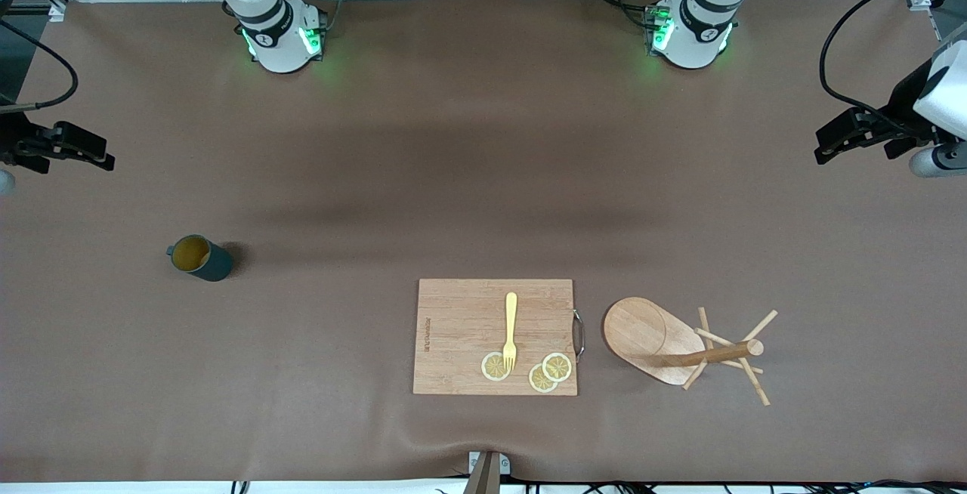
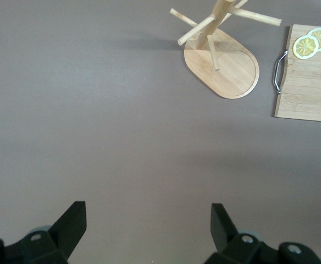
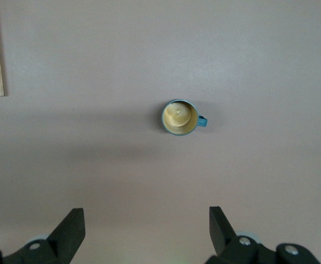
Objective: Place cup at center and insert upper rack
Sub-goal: 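Move the right gripper toward the teal mug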
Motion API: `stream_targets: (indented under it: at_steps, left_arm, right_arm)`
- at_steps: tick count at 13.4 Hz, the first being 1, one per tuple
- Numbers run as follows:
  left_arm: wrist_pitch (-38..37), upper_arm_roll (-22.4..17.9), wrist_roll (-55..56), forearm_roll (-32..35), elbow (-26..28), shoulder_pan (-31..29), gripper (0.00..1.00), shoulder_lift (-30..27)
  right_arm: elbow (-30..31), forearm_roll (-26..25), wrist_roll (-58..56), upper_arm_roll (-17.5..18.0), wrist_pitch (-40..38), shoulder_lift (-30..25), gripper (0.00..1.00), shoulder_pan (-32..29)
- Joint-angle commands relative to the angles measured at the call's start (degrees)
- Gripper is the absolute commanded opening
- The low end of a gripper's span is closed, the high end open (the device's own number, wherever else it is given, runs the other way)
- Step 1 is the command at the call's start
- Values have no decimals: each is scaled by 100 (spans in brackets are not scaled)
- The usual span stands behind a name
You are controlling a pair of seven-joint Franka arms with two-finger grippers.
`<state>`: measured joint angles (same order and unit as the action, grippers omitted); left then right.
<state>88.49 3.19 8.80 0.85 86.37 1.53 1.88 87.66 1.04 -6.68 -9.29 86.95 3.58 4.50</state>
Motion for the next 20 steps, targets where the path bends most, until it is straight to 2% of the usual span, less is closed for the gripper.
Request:
stream_targets:
  at_steps: [1, 9, 11, 18, 20]
  left_arm:
    - [-42, 41, -80, 144, -7, 5, 100, -29]
    - [-16, 50, -62, 135, -24, 32, 100, 15]
    - [-24, 173, -36, 144, -6, 49, 100, 15]
    - [-24, 173, -80, 153, 11, 32, 100, 23]
    - [-24, 182, -80, 153, 11, 15, 100, 23]
  right_arm:
    - [6, -26, 61, -56, 50, -77, 100, 69]
    - [-30, -25, 70, -65, 154, 36, 100, 69]
    - [189, -25, 62, -65, 662, 291, 100, 69]
    - [1067, -25, 18, -56, 2991, 1258, 100, 60]
    - [1218, -25, 17, -56, 3406, 1547, 100, 51]
